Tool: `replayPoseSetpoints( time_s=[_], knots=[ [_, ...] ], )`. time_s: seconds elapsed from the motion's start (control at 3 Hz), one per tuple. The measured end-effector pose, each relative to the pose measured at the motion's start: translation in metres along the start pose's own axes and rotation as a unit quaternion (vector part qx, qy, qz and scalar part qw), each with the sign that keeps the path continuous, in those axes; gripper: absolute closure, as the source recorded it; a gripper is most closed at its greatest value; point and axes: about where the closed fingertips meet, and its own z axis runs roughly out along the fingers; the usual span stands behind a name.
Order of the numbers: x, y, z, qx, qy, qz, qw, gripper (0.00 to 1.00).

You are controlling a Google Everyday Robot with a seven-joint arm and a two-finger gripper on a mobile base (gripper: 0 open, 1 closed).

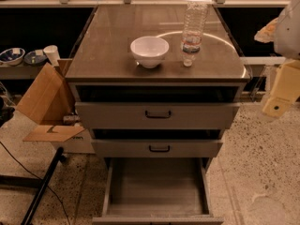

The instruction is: Place water bottle into bottom drawer

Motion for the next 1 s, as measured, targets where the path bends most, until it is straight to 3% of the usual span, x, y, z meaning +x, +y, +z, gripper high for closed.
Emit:
replayPoseSetpoints(
  time_s=[1.0],
  knots=[
    [-0.0044,-0.0078,-0.0058,0.021,-0.015,-0.008,0.9996,0.0]
  ],
)
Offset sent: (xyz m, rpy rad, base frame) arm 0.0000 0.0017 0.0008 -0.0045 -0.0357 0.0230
